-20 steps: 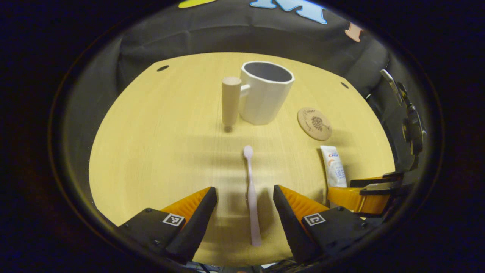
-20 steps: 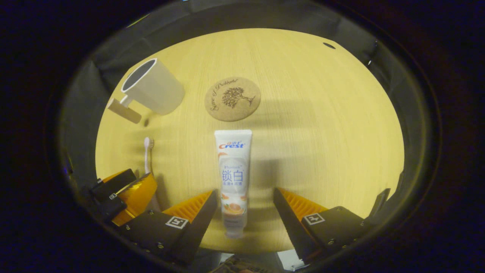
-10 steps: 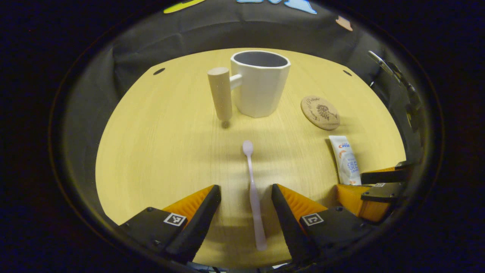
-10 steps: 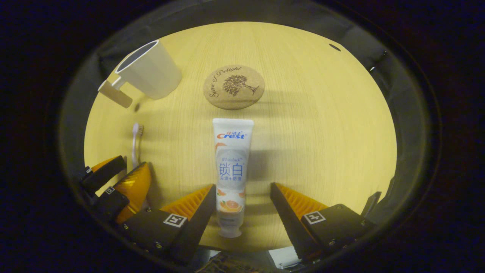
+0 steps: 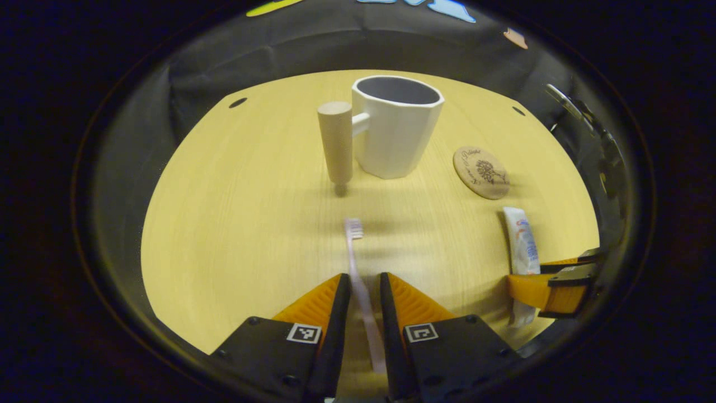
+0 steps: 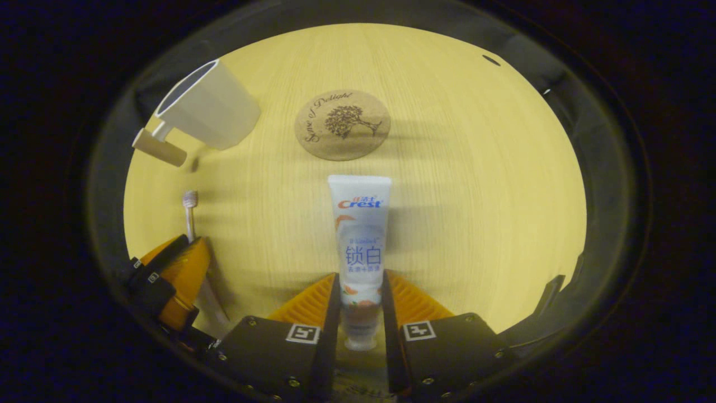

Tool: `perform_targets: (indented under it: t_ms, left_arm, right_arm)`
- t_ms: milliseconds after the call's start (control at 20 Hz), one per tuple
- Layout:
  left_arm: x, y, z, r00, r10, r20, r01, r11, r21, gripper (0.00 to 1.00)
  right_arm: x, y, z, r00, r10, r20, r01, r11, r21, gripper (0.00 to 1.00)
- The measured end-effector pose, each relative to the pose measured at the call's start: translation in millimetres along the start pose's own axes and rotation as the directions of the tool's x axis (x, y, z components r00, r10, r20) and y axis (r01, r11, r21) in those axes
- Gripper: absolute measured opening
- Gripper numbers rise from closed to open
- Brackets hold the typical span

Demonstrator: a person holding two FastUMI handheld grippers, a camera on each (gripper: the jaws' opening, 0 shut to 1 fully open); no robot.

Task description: Put the toothbrush and toothpaste on the desktop into the cup, then pick up the cup and place it on the coaster on the desktop.

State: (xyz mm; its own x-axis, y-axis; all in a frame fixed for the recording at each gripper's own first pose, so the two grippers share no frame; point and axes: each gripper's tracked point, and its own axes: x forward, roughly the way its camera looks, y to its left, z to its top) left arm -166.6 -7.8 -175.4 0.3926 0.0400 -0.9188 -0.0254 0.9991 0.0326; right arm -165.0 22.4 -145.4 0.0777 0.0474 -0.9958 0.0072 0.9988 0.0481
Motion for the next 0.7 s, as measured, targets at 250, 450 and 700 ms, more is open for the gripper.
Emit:
perform_targets:
  t_ms: [250, 450, 700]
  left_arm:
    - [3.8, -1.4, 0.7, 1.0, -0.005, -0.017, 0.004, 0.999, -0.035, 0.12]
    - [3.9, -1.2, 1.6, 1.0, -0.012, 0.0, 0.012, 0.999, -0.04, 0.07]
    - [-15.8, -8.4, 15.6, 0.996, -0.072, 0.061, 0.077, 0.993, -0.087, 0.07]
  right_arm:
    - [-0.9, 0.5, 0.2, 1.0, 0.011, -0.005, -0.01, 1.0, 0.009, 0.29]
    - [-3.5, -0.1, -0.3, 1.0, 0.021, 0.005, -0.021, 1.0, 0.016, 0.14]
    - [-5.3, -0.3, -4.3, 0.999, 0.051, 0.011, -0.052, 0.997, 0.064, 0.14]
